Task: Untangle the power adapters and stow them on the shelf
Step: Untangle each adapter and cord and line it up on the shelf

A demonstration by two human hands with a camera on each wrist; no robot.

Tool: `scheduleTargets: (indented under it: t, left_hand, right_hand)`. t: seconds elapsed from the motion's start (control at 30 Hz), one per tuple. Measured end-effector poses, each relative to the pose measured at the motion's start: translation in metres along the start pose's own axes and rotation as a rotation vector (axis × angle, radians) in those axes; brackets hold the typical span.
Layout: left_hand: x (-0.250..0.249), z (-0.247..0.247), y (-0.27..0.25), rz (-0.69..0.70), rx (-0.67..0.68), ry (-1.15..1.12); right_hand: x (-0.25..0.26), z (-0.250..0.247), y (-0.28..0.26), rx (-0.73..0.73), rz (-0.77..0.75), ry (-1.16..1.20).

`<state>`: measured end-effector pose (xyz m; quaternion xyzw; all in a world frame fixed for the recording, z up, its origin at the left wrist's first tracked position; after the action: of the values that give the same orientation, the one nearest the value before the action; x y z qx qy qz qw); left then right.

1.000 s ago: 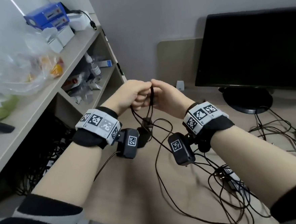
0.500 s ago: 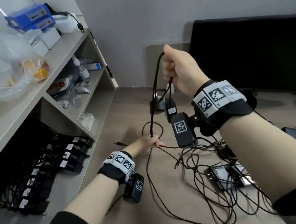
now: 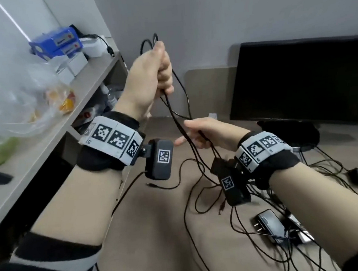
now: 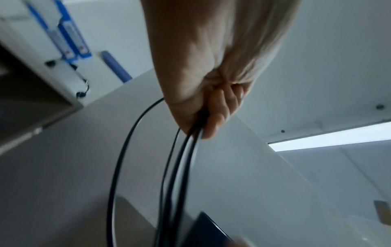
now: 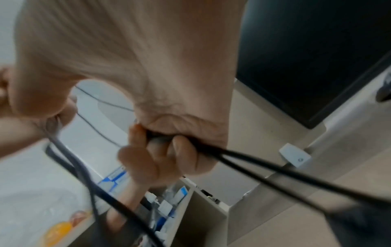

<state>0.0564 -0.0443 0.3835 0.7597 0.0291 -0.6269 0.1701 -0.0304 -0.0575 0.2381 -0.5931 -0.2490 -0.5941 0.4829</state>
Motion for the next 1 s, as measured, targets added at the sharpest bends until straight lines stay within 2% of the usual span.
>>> scheduleTargets:
  t: [0.07, 0.2, 0.3, 0.4, 0.5, 0.6, 0.7, 0.77, 0.8, 0.87, 0.9, 0.93, 1.0]
  left_hand:
    - [-0.004, -0.016, 0.005, 0.012, -0.052, 0.039]
    - [-0.006, -0.056, 0.010, -0.006, -0.183, 0.063]
    - [0.004, -0.085, 0.006, -0.032, -0.317, 0.220]
    - [0.042, -0.117, -0.007, -0.181, -0.458, 0.446]
    - [0.074, -0.139, -0.026, -0.266, -0.509, 0.657]
    - [0.070, -0.145, -0.040, -0.192, -0.497, 0.959]
    - [0.075, -0.153, -0.043, -0.191, -0.472, 1.162]
    - [0.093, -0.155, -0.042, -0.257, -0.399, 1.328]
    - [0.107, -0.153, -0.044, -0.337, -0.340, 1.381]
    - [0.138, -0.143, -0.051, -0.531, -0.183, 1.336]
    - [0.149, -0.132, -0.054, -0.578, -0.114, 1.255]
    - [0.153, -0.117, -0.055, -0.560, -0.074, 1.161]
    - [0.140, -0.082, -0.053, -0.372, -0.031, 1.023]
  right_hand:
    - [-0.005, 0.011, -0.002, 0.098, 0.057, 0.034]
    - [-0.027, 0.026, -0.007, 0.190, 0.128, -0.135]
    - [-0.039, 0.026, -0.008, 0.158, 0.153, -0.181]
    - [-0.039, 0.020, -0.009, 0.081, 0.145, -0.198]
    - [-0.034, 0.013, -0.013, 0.092, 0.133, -0.125]
    - [-0.039, 0.001, -0.022, 0.099, 0.217, -0.232]
    - [-0.045, -0.012, -0.027, 0.056, 0.291, -0.266]
    - [-0.040, -0.013, -0.025, 0.016, 0.276, -0.225]
    - [-0.034, -0.011, -0.024, -0.010, 0.255, -0.193]
    - [-0.023, -0.006, -0.021, -0.063, 0.211, -0.117]
    - [-0.018, -0.003, -0.019, -0.076, 0.193, -0.086]
    - [-0.013, 0.001, -0.018, -0.078, 0.179, -0.066]
    - [-0.005, 0.012, -0.014, -0.062, 0.158, -0.078]
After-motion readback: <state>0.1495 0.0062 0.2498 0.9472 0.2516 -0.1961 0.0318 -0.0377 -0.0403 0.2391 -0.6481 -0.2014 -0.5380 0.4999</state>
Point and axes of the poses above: each hand's wrist, its own y-axis towards the middle knuckle, its own z-axis out of the palm, x = y × z, the point moved 9 cm from there along y, towards the middle knuckle, and after that the axes turned 11 degrees about y, right-handed, at the moved point
